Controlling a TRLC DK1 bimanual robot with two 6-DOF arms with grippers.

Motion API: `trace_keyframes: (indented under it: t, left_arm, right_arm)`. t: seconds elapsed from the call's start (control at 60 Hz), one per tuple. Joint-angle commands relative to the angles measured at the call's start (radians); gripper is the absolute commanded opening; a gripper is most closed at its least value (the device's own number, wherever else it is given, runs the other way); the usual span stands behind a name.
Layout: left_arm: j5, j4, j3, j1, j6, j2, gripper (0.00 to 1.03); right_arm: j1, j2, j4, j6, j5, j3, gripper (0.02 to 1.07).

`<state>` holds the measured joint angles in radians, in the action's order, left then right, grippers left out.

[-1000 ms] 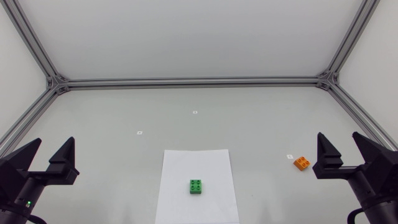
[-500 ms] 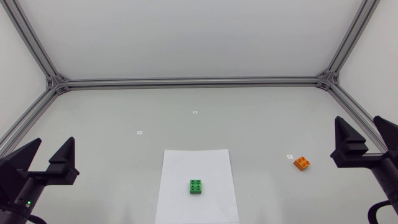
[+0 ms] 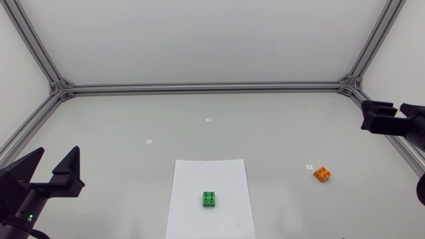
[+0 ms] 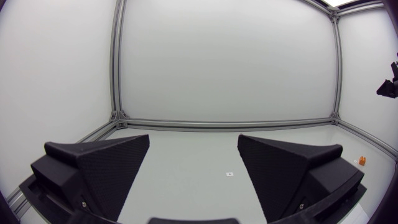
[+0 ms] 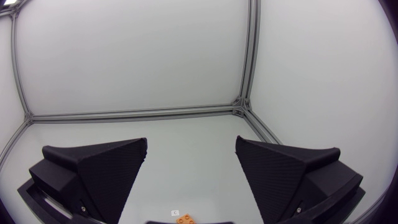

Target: Pick up the orange 2x2 brick with the right arm and stack it on top of the green 2x2 brick in the center

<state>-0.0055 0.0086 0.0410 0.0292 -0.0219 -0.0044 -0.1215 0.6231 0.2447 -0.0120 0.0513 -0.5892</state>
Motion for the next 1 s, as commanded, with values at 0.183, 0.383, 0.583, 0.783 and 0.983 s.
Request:
trace_keyframes:
  t: [0.183, 0.383, 0.583, 0.783, 0.983]
  left_arm:
    - [0.004, -0.015, -0.041, 0.001, 0.013, -0.008, 0.99]
    - [0.004, -0.015, -0.041, 0.001, 0.013, -0.008, 0.99]
    - [0.004, -0.015, -0.041, 0.001, 0.013, -0.008, 0.99]
    - [0.004, -0.013, -0.041, 0.001, 0.013, -0.008, 0.99]
    - [0.004, -0.013, -0.041, 0.001, 0.013, -0.008, 0.99]
  right_arm:
    - [-0.121, 0.274, 0.154, 0.026, -0.219, -0.161, 1.03]
    - [-0.171, 0.44, 0.324, 0.253, -0.292, -0.294, 1.03]
    - [-0.181, 0.549, 0.467, 0.388, -0.294, -0.396, 1.03]
    - [-0.17, 0.678, 0.642, 0.554, -0.289, -0.475, 1.03]
    - [-0.127, 0.785, 0.749, 0.675, -0.226, -0.52, 1.03]
